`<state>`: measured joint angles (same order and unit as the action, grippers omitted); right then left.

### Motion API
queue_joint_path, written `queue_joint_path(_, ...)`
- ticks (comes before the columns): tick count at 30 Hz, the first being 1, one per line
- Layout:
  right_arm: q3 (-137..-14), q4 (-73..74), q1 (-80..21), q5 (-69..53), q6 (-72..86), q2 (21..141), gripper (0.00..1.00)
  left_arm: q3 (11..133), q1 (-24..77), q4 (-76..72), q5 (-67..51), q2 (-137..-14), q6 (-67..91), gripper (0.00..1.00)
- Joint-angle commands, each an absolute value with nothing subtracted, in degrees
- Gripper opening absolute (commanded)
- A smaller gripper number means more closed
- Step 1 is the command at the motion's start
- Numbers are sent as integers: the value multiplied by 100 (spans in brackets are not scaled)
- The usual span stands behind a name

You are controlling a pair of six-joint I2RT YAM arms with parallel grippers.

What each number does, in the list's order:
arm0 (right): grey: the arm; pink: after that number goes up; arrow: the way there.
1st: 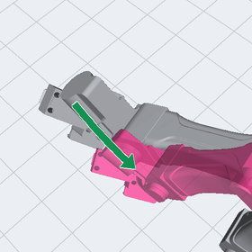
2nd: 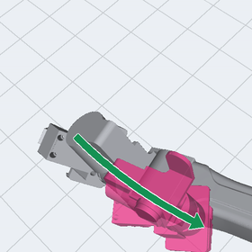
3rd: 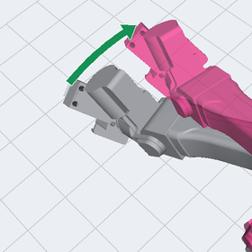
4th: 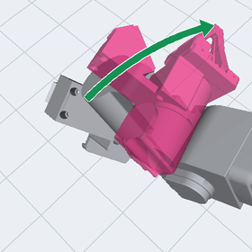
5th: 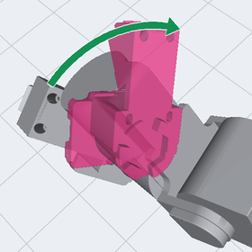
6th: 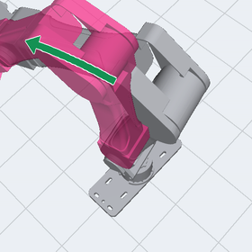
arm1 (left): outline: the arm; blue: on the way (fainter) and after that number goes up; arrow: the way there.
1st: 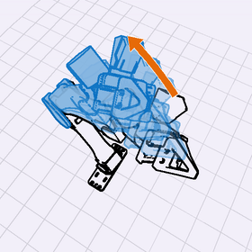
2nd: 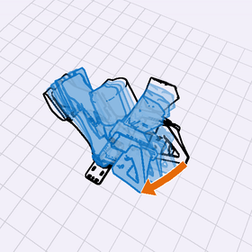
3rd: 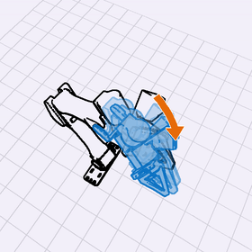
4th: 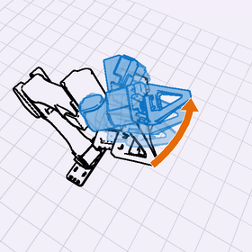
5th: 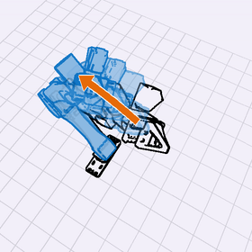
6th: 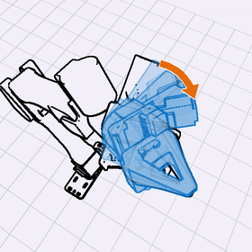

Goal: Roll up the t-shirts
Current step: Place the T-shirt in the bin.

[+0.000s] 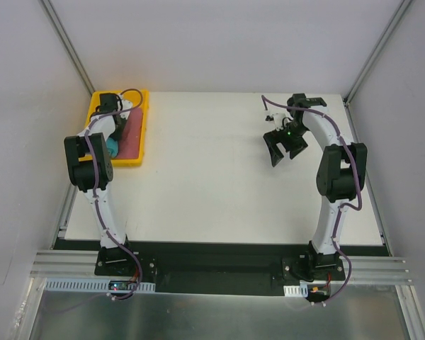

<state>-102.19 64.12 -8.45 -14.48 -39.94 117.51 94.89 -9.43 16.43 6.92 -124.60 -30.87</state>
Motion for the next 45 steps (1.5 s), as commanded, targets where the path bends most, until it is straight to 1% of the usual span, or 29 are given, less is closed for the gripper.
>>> queue_joint_path(1,-10362,6522,-835,-1599,-4034,11760,96,9001,-870,2109,721,-11918,-2830,0)
queue_joint_path(10,-10547,6530,-844,-1670,-3990,11900,96,8613,-835,2109,931,-11962,-2707,0)
queue_joint_path(12,-10591,6539,-861,-1661,-3981,11918,96,8535,-844,2135,862,-11936,-2698,0)
queue_joint_path(13,-10600,6548,-853,-1661,-3990,11918,96,8499,-852,2197,565,-11875,-2707,0)
queue_joint_path(14,-10600,6557,-853,-1670,-3990,11909,96,8473,-861,2328,301,-11717,-2768,15)
queue_joint_path(15,-10600,6565,-861,-1670,-3990,11892,96,8438,-870,2468,134,-11603,-2769,37)
queue_joint_path(16,-10591,6565,-870,-1670,-4008,11883,96,8377,-870,2505,10,-11480,-2769,48)
queue_joint_path(18,-10530,6557,-870,-1670,-4017,11839,96,8139,-879,2549,-551,-10997,-2882,59)
queue_joint_path(20,-10425,6548,-870,-1714,-3982,11804,96,8060,-870,2785,-1296,-10532,-2988,63)
queue_joint_path(21,-10398,6539,-879,-1783,-3964,11752,96,8077,-870,2873,-1614,-10381,-3023,68)
queue_joint_path(22,-10354,6530,-879,-1828,-3955,11725,96,8086,-861,2996,-1826,-10258,-3093,69)
queue_joint_path(23,-10336,6530,-879,-1854,-3938,11707,96,8147,-870,3006,-1941,-10048,-3120,70)
queue_joint_path(25,-10327,6522,-905,-1916,-3920,11663,96,8348,-879,2997,-1978,-10028,-3076,74)
queue_joint_path(28,-10371,6504,-923,-1977,-3902,11646,96,8963,-914,3137,-1845,-10388,-3094,76)
queue_joint_path(29,-10380,6504,-940,-1978,-3902,11654,96,9252,-949,3242,-1846,-10632,-3111,76)
queue_joint_path(31,-10415,6513,-940,-1986,-3894,11689,96,9509,-967,3287,-1408,-10906,-2998,74)
queue_joint_path(33,-10441,6521,-940,-1969,-3911,11707,96,9904,-1081,3479,-1126,-11336,-2743,63)
queue_joint_path(34,-10441,6521,-932,-1951,-3929,11707,96,9992,-1133,3550,-977,-11512,-2673,56)
queue_joint_path(35,-10450,6530,-940,-1942,-3937,11707,96,10028,-1203,3559,-880,-11557,-2559,46)
queue_joint_path(37,-10433,6513,-923,-1942,-3946,11698,96,9985,-1335,3559,-617,-11697,-2470,35)
queue_joint_path(38,-10424,6504,-932,-1968,-3946,11707,96,9984,-1362,3560,-537,-11750,-2426,23)
queue_joint_path(41,-10433,6513,-932,-2004,-3920,11742,96,10124,-1406,3516,-343,-11944,-2531,0)
queue_joint_path(45,-10450,6530,-932,-1987,-3929,11821,96,10502,-1398,3498,-220,-12190,-2715,0)
